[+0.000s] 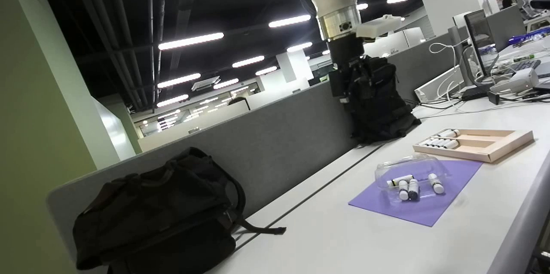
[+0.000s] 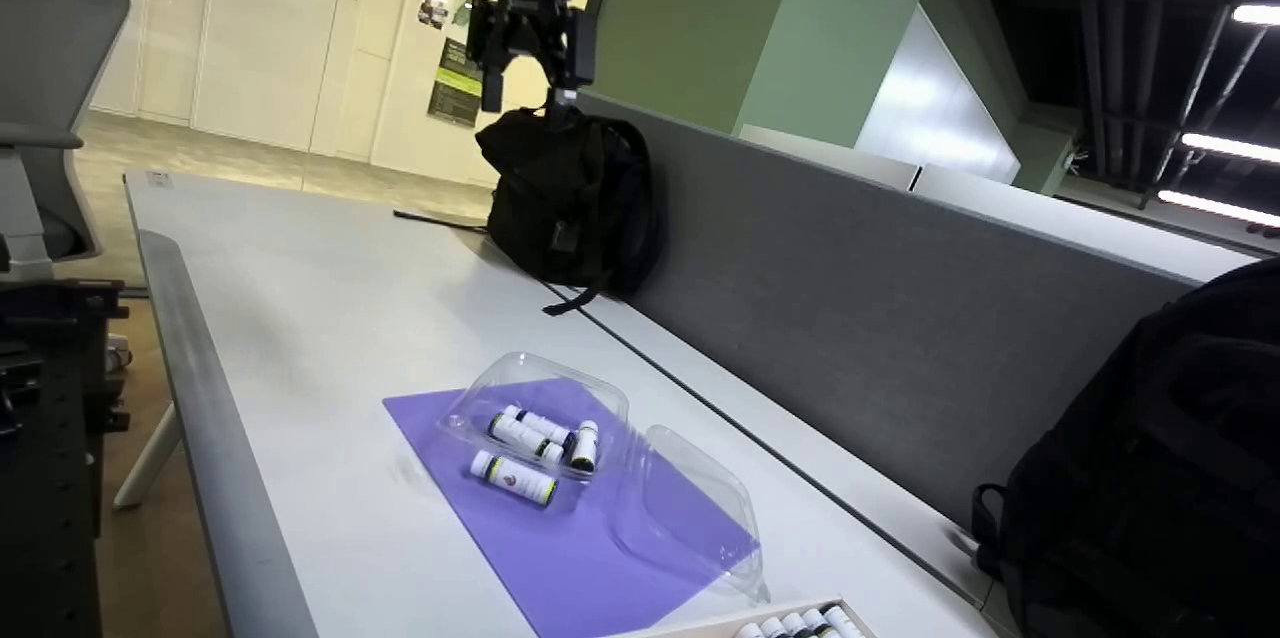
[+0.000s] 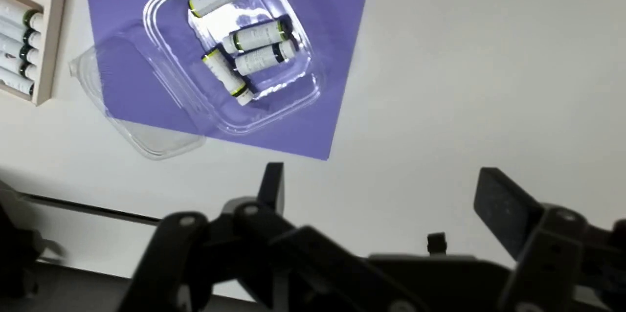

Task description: Move the bottle from the tray to the container

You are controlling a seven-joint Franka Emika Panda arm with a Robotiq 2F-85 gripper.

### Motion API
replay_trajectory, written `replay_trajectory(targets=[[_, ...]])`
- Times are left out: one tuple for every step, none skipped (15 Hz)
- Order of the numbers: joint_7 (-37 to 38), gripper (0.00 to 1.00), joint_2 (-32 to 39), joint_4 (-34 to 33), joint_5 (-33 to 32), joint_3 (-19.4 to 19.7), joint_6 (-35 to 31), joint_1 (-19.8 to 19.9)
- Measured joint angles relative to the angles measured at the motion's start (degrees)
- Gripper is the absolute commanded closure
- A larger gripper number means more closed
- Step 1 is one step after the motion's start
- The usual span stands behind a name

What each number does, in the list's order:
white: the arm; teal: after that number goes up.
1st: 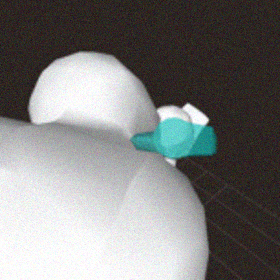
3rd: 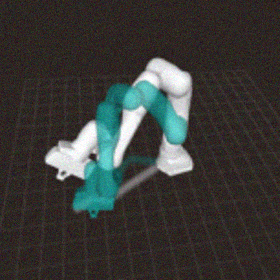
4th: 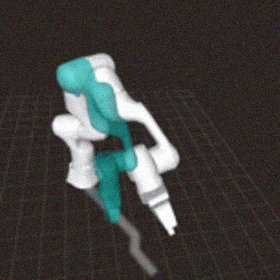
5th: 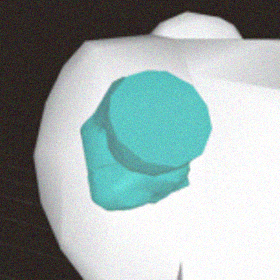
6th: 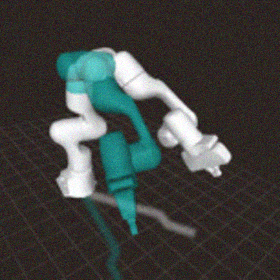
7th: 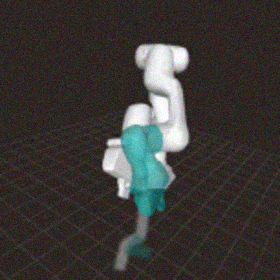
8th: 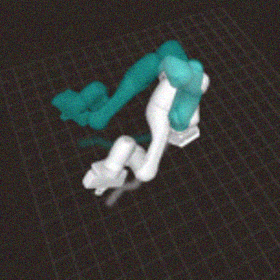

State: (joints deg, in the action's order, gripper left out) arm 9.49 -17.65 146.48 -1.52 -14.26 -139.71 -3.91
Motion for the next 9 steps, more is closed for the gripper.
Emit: replay_trajectory(targets=[[-4.17, 0.0, 1.56, -0.25, -0.99, 1.91, 0.21, 0.23], [-8.09, 0.0, 3.26, -0.77, -2.74, 3.89, 0.91, 0.77], [-11.51, 0.0, 4.97, -1.74, -4.98, 5.69, 2.14, 1.57], [-14.53, 0.0, 6.67, -3.16, -7.68, 7.37, 3.81, 2.6], [-16.76, 0.0, 8.35, -4.97, -10.94, 8.81, 5.78, 3.75], [-18.11, 0.0, 10.08, -7.15, -14.51, 10.05, 7.56, 4.94], [-18.46, 0.0, 11.79, -9.43, -17.94, 11.14, 8.8, 6.02], [-18.11, 0.0, 13.43, -11.75, -21.05, 12.08, 9.47, 6.94], [-17.96, 0.0, 14.88, -13.77, -22.78, 12.75, 9.92, 7.63]])
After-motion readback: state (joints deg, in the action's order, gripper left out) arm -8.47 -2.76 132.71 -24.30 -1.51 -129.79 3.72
